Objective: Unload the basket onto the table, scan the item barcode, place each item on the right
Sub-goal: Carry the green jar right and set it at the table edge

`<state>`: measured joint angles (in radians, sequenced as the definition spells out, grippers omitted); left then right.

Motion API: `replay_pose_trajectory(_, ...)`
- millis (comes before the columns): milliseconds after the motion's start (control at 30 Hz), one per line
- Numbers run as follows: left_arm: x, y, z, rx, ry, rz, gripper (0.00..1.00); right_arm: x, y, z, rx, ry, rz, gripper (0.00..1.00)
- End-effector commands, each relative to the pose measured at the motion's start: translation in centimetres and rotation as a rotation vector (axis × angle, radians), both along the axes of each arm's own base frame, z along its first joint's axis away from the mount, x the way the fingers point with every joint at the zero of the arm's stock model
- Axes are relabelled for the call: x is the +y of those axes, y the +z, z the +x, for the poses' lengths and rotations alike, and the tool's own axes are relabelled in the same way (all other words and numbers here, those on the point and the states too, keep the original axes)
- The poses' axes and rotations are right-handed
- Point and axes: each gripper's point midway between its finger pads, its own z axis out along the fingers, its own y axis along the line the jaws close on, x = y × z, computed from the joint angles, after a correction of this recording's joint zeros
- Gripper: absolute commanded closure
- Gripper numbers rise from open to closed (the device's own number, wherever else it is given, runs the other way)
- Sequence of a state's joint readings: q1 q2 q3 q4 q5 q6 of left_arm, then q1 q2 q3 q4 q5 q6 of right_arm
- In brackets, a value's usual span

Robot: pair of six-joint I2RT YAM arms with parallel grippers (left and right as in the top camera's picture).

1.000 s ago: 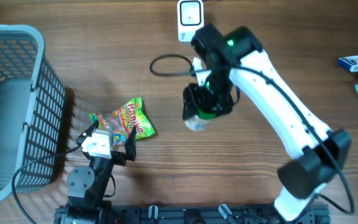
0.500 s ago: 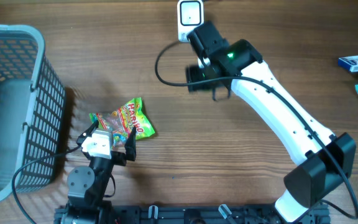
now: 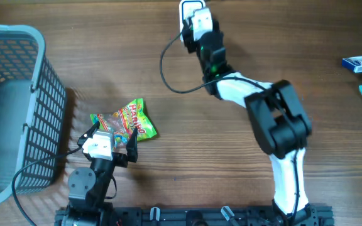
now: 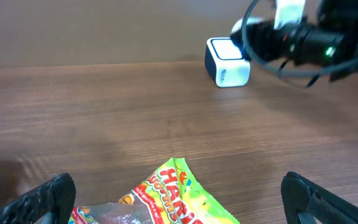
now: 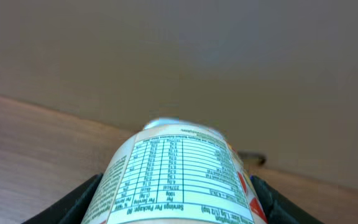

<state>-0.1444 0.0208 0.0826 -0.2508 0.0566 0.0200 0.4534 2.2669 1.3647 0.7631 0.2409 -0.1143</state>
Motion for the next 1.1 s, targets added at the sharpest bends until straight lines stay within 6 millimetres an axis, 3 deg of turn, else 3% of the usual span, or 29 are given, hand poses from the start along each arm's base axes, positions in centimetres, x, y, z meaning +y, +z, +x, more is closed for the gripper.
replay_pose_trajectory(0, 0.0, -0.1, 0.0, 0.000, 0.002, -0.008, 0.00, 1.8, 2.4, 1.6, -0.082, 0.049, 0.058, 0.37)
replay_pose_trajectory(100, 0.0, -0.1, 0.0, 0.000, 0.002, -0.008, 0.00, 2.3, 4.1, 3.0, -0.123, 0.075, 0.094, 0.36)
replay_pose_trajectory(233, 0.0, -0.1, 0.0, 0.000, 0.002, -0.008, 0.00, 1.8, 3.9, 3.8, -0.109, 0.072, 0.137, 0.35)
replay_pose_trajectory(300, 0.0, -0.1, 0.0, 0.000, 0.002, -0.008, 0.00, 1.2, 5.4, 4.3, -0.129, 0.072, 0.172, 0.35)
replay_pose_trajectory(367, 0.0, -0.1, 0.0, 0.000, 0.002, -0.008, 0.00, -1.0, 9.2, 4.3, -0.125, 0.039, 0.188, 0.37)
replay_pose_trajectory(433, 0.0, -0.1, 0.0, 0.000, 0.002, -0.008, 0.00, -5.7, 11.8, 4.0, -0.037, -0.072, 0.146, 0.39)
replay_pose_trajectory(500, 0.0, -0.1, 0.0, 0.000, 0.002, -0.008, 0.00, -11.4, 12.3, 2.6, 0.107, -0.221, 0.131, 0.38)
replay_pose_trajectory(567, 0.0, -0.1, 0.0, 0.000, 0.002, -0.008, 0.00, -21.1, 10.8, -2.0, 0.380, -0.433, 0.207, 0.38)
replay_pose_trajectory(600, 0.0, -0.1, 0.0, 0.000, 0.002, -0.008, 0.00, -25.4, 9.2, -4.5, 0.514, -0.506, 0.246, 0.39)
replay_pose_trajectory(667, 0.0, -0.1, 0.0, 0.000, 0.002, -0.008, 0.00, -31.3, 4.4, -9.8, 0.801, -0.577, 0.323, 0.39)
replay_pose_trajectory(733, 0.0, -0.1, 0.0, 0.000, 0.002, -0.008, 0.00, -35.9, 0.1, -15.9, 1.056, -0.695, 0.372, 0.41)
replay_pose_trajectory(767, 0.0, -0.1, 0.0, 0.000, 0.002, -0.008, 0.00, -37.8, -1.2, -17.6, 1.104, -0.713, 0.352, 0.40)
replay_pose_trajectory(800, 0.0, -0.1, 0.0, 0.000, 0.002, -0.008, 0.00, -39.6, -2.1, -18.6, 1.116, -0.741, 0.341, 0.37)
replay_pose_trajectory(867, 0.0, -0.1, 0.0, 0.000, 0.002, -0.008, 0.00, -45.5, -4.0, -20.5, 1.093, -0.874, 0.411, 0.32)
replay_pose_trajectory(900, 0.0, -0.1, 0.0, 0.000, 0.002, -0.008, 0.00, -47.2, -4.8, -21.0, 1.091, -0.902, 0.423, 0.31)
replay_pose_trajectory(967, 0.0, -0.1, 0.0, 0.000, 0.002, -0.008, 0.00, -49.7, -7.3, -22.1, 1.118, -0.952, 0.460, 0.33)
replay_pose_trajectory(1000, 0.0, -0.1, 0.0, 0.000, 0.002, -0.008, 0.00, -51.0, -9.5, -23.0, 1.152, -0.986, 0.473, 0.35)
replay_pose_trajectory(1067, 0.0, -0.1, 0.0, 0.000, 0.002, -0.008, 0.00, -52.8, -11.5, -24.9, 1.203, -1.055, 0.434, 0.35)
